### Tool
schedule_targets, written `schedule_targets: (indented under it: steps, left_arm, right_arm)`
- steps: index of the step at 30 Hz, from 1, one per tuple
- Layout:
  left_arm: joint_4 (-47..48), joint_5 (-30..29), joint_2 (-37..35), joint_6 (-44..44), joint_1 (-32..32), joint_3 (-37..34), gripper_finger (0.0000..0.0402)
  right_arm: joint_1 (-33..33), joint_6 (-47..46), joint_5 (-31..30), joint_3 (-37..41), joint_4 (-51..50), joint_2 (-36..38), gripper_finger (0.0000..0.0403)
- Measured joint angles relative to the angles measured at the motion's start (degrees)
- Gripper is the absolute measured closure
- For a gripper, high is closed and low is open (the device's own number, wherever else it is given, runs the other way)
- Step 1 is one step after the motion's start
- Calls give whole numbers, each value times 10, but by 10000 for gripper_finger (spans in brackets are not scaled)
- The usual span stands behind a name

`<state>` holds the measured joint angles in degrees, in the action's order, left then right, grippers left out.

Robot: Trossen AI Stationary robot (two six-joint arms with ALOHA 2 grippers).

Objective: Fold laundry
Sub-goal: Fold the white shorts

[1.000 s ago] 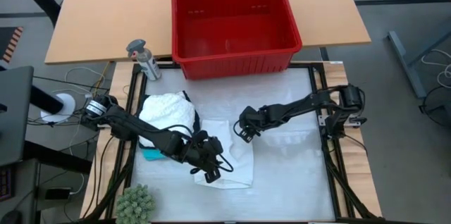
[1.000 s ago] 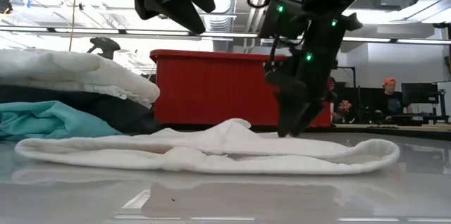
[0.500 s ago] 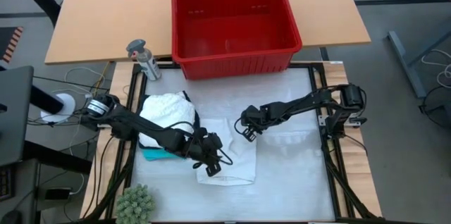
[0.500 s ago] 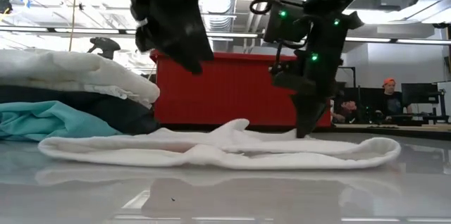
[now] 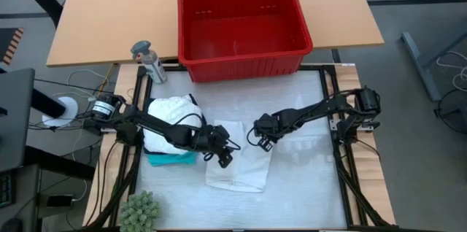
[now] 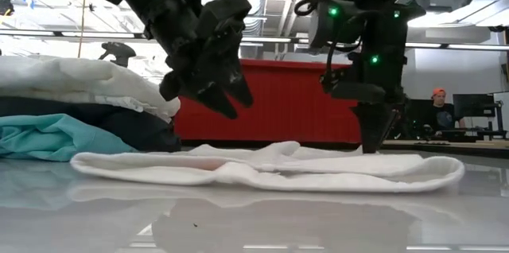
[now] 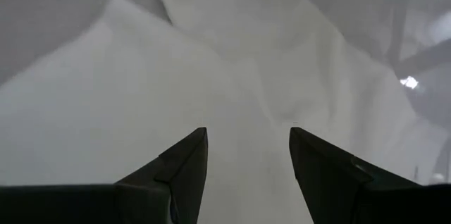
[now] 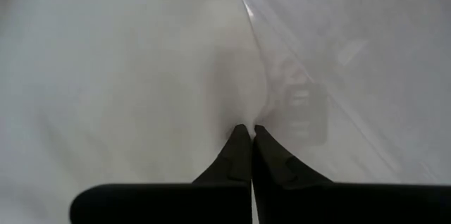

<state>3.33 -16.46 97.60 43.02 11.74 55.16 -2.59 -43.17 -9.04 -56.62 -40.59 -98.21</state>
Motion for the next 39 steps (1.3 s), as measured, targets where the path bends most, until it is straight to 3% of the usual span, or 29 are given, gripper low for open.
schedule_targets:
  steps: [11, 22, 31, 39]
  left_arm:
    - [-15, -8, 0, -9, -9, 0, 214]
    - [-35, -9, 2, -20, -7, 0, 214]
    - [-100, 9, 84, 18, 9, 1, 214]
    - [-104, 5, 104, 47, 11, 2, 214]
  right_arm:
    - [-40, -5, -4, -77, -151, 1, 381]
    - [-52, 10, 0, -175, -189, 1, 380]
    - [-40, 54, 2, -272, -240, 1, 380]
    - [-13, 88, 15, -316, -241, 1, 380]
